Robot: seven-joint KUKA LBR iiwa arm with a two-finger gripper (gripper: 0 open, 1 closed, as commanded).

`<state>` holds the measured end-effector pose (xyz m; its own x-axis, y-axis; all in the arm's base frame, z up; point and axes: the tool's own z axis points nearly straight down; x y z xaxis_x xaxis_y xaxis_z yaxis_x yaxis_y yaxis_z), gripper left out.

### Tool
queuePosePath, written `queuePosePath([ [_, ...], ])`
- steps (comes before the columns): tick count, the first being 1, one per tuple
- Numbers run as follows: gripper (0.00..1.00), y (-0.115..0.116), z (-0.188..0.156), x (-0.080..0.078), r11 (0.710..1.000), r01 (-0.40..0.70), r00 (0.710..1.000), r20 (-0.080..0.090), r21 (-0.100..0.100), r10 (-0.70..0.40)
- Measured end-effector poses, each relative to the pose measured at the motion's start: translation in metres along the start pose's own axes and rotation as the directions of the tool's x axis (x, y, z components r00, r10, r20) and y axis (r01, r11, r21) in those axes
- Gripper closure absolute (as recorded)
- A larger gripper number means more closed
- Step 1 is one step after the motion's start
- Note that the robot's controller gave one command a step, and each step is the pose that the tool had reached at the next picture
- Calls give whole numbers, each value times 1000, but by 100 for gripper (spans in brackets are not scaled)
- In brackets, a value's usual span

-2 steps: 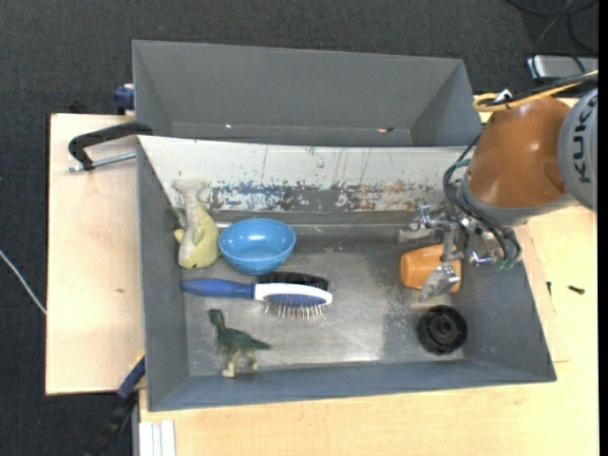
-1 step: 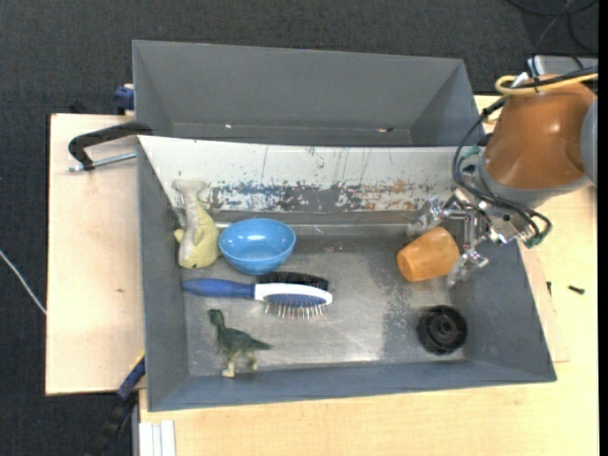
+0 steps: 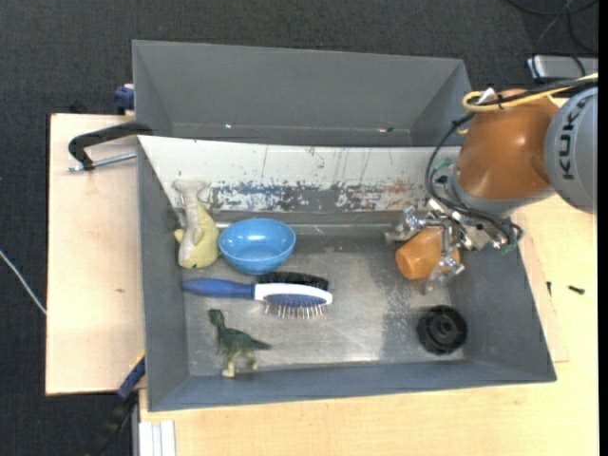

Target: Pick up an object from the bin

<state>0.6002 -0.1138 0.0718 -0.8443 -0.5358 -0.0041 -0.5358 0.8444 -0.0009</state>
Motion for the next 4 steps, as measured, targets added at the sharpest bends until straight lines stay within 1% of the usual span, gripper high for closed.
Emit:
queuePosePath([
  [1, 0, 13, -2, 2, 881, 472, 881, 1, 5, -472],
  [2, 100, 13, -3, 1, 882, 472, 882, 3, 5, -472],
  [4, 100, 12, -24, -2, 885, 465, 885, 2, 3, -465],
])
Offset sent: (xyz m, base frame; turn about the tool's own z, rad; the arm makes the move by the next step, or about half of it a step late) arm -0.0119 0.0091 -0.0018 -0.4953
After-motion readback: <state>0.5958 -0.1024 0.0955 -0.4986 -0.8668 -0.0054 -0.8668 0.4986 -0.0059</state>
